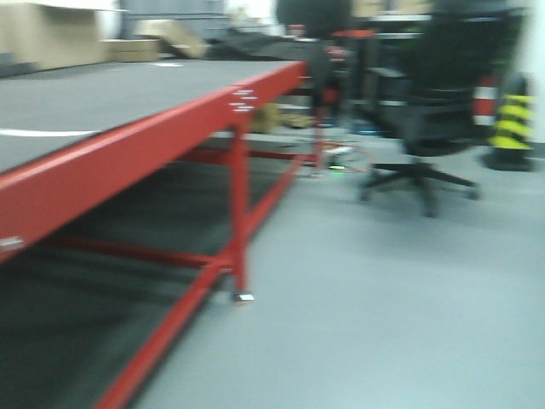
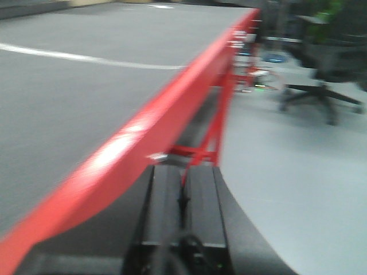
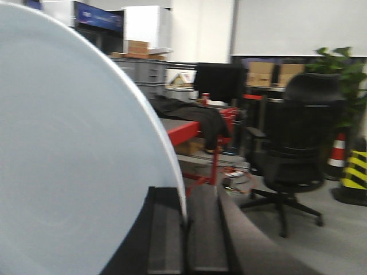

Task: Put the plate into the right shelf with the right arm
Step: 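Drive the base away from the table holding the plate, then drive the base toward the shelf of blue bins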

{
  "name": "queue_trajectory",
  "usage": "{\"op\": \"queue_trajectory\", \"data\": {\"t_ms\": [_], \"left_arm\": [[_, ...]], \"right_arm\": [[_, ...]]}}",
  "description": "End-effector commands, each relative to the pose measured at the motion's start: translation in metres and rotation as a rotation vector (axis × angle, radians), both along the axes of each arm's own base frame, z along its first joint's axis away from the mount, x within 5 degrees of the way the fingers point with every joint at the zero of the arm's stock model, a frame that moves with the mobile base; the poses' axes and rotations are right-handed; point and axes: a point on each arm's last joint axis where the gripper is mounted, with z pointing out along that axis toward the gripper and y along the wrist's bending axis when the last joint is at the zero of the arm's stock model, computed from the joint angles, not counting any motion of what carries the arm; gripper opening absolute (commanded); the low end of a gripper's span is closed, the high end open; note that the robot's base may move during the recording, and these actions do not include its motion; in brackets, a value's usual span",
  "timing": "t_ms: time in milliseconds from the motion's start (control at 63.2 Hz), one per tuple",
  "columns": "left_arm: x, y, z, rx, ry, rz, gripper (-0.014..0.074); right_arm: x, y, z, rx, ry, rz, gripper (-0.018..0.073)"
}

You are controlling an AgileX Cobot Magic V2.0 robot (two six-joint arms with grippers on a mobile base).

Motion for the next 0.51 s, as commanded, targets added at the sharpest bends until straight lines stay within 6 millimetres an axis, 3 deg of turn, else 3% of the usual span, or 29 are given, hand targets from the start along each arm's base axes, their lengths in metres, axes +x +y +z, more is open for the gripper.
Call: {"op": "queue_trajectory", "data": {"t_ms": [0,490], "left_arm": [[0.0004,0.0001,0.0049,-0.004,-0.077,-0.001,-0.0047],[0.0004,0.0001,0.0049,-0.004,-0.077,-0.001,-0.0047]], "right_arm": [[-0.0041,-0.0006,0.0179,-0.001,-0.124,-0.007,0.0054],[-0.0041,-0.0006,0.0179,-0.001,-0.124,-0.007,0.0054]]}}
